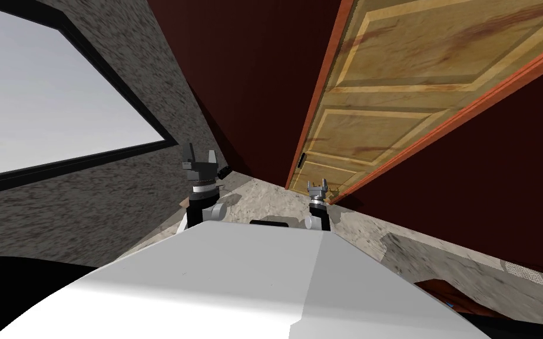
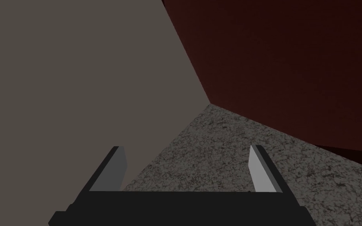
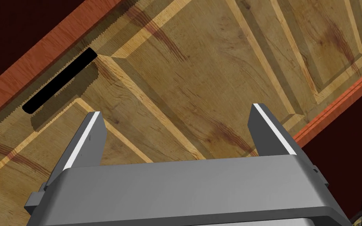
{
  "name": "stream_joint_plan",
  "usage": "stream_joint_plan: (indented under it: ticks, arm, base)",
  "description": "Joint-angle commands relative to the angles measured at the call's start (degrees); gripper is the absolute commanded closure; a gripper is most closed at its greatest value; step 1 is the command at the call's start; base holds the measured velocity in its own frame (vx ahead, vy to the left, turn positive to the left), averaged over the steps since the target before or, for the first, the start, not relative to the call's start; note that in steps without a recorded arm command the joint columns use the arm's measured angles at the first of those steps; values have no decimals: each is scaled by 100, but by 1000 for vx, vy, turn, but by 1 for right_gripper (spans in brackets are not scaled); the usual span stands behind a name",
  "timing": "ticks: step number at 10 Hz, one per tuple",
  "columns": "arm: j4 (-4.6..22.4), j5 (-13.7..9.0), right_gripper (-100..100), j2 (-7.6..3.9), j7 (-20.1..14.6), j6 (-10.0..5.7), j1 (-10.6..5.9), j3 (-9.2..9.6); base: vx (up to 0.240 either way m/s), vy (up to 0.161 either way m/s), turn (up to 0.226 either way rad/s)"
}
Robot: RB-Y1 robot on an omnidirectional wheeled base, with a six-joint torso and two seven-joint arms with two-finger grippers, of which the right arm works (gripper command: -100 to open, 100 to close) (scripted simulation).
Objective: Pull the door open
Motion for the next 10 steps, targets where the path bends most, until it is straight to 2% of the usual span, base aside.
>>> stream_joint_plan:
  ticks: [1, 10]
  arm:
    - [239, -104, -100, -5, -230, -75, -86, -22]
    - [1449, -677, -100, -15, -1393, -401, -532, -148]
  base:
    - [106, -22, 78]
    - [96, -27, 71]
